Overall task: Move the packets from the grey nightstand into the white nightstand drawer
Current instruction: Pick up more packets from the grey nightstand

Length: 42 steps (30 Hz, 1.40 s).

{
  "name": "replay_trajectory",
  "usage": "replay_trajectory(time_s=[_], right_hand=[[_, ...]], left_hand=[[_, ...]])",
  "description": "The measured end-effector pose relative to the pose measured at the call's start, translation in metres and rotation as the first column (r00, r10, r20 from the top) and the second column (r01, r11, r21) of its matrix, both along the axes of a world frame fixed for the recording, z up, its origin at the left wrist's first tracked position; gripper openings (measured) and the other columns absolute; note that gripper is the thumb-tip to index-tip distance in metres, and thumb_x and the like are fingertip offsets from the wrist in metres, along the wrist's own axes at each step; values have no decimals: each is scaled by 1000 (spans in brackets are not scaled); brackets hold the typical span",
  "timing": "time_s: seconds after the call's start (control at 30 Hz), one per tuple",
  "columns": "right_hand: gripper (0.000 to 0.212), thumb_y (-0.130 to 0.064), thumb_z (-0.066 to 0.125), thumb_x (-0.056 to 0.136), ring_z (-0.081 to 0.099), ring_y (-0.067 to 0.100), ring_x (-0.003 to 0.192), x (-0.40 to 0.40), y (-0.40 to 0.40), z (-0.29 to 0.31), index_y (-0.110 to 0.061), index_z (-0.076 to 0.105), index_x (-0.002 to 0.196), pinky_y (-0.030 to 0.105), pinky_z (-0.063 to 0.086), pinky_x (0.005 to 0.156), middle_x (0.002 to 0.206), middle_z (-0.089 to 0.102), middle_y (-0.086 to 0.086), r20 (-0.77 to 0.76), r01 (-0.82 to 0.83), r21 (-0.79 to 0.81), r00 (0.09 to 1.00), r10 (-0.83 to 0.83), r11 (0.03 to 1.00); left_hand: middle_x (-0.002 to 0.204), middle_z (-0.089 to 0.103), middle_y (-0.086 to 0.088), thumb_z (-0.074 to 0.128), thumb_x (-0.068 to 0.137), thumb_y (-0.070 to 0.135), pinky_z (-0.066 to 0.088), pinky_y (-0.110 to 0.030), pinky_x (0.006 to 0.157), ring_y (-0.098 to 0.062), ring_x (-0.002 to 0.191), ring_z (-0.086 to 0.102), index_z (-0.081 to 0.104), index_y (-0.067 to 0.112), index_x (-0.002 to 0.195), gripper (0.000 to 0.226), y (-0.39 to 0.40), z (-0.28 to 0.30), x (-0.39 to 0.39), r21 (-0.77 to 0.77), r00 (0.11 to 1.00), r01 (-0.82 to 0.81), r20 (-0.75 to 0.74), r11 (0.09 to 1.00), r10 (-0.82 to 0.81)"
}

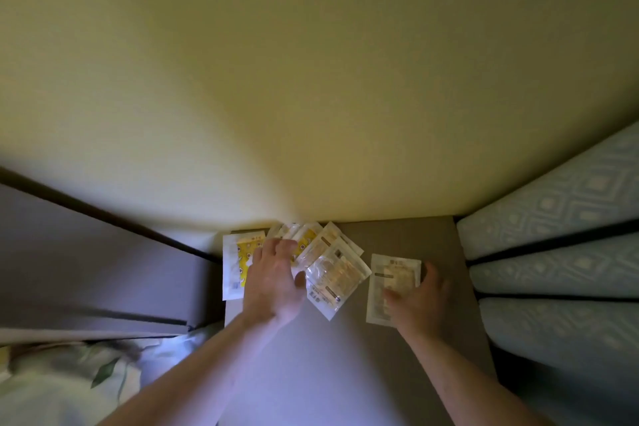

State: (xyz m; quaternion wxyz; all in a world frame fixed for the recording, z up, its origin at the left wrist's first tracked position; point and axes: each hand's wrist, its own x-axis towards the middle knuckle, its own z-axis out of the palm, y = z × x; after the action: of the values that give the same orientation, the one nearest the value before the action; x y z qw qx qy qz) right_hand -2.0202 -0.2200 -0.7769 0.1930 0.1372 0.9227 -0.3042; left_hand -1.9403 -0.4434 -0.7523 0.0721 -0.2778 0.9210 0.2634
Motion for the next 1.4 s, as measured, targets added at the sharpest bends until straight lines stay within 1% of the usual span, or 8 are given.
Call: replay_trajectory(time_s=[0.17, 0.3, 0.47, 0.67, 0.93, 1.1, 1.23, 1.4], right_hand=[[46, -11, 83, 82, 71, 28, 97, 16, 6, 6, -15, 54, 117, 24, 53, 54, 110, 68, 3, 119, 169, -248, 983, -143, 954], [38, -16, 75, 91, 70, 16, 93, 28, -3, 16, -18, 59, 125, 17, 56, 58, 109, 68, -4, 124, 176, -413, 983, -137, 894], [38, -7, 80, 83, 75, 25, 95, 21, -44, 5, -8, 70, 120, 33, 63, 70, 109, 75, 6, 221, 166, -401, 972, -81, 901], [56, -5, 91, 70, 74, 27, 99, 16, -64, -10, -9, 66, 120, 26, 55, 65, 113, 74, 8, 205, 216, -332, 967, -153, 918], [56, -28, 94, 62, 74, 20, 95, 29, -40, -17, -19, 70, 112, 36, 64, 72, 108, 75, -1, 163, 30, -209, 987, 4, 978], [70, -40, 96, 50, 69, 21, 97, 32, -49, -20, -21, 65, 110, 41, 62, 76, 107, 69, -1, 43, -7, -225, 999, 17, 974], [67, -42, 97, 53, 65, 22, 97, 32, -55, -23, -17, 68, 108, 40, 59, 80, 106, 68, 0, -1, -78, -169, 997, 79, 983], [57, -33, 92, 59, 71, 22, 93, 39, -41, -27, -14, 72, 110, 38, 62, 77, 106, 73, 3, 91, -85, -182, 990, 103, 980]], left_hand=[[136, 52, -2, 73, 88, 33, 47, -39, 100, -28, 125, 45, 50, 19, 141, 59, -4, -7, -7, -65, 1000, -7, -1, 998, 7], [136, 52, -1, 75, 87, 36, 47, -40, 100, -27, 125, 45, 48, 20, 142, 64, -6, -8, -8, -62, 1000, -13, 21, 998, 14], [134, 52, -1, 78, 86, 36, 47, -38, 101, -25, 126, 47, 48, 21, 140, 64, -7, -12, -9, -45, 999, -17, 30, 999, 19], [120, 57, 3, 85, 79, 34, 48, -38, 95, -23, 115, 52, 52, 23, 126, 59, -8, -17, -11, 5, 996, -84, 34, 996, 84], [112, 59, 7, 82, 76, 31, 45, -35, 93, -21, 113, 52, 55, 27, 117, 49, -4, -15, -17, 13, 984, -155, 90, 988, 154], [112, 63, 12, 73, 78, 63, 40, -38, 103, -20, 116, 52, 61, 32, 112, 48, -1, -14, -20, -39, 980, -170, 100, 985, 173], [83, 66, 8, 70, 79, 62, 36, -38, 85, -24, 97, 58, 62, 27, 83, 36, 3, -14, -20, -54, 975, -161, 148, 985, 168], [63, 56, 8, 76, 78, 54, 37, -37, 76, -19, 73, 55, 48, 21, 65, 45, 1, -8, -14, 151, 966, -234, 151, 960, 212]])
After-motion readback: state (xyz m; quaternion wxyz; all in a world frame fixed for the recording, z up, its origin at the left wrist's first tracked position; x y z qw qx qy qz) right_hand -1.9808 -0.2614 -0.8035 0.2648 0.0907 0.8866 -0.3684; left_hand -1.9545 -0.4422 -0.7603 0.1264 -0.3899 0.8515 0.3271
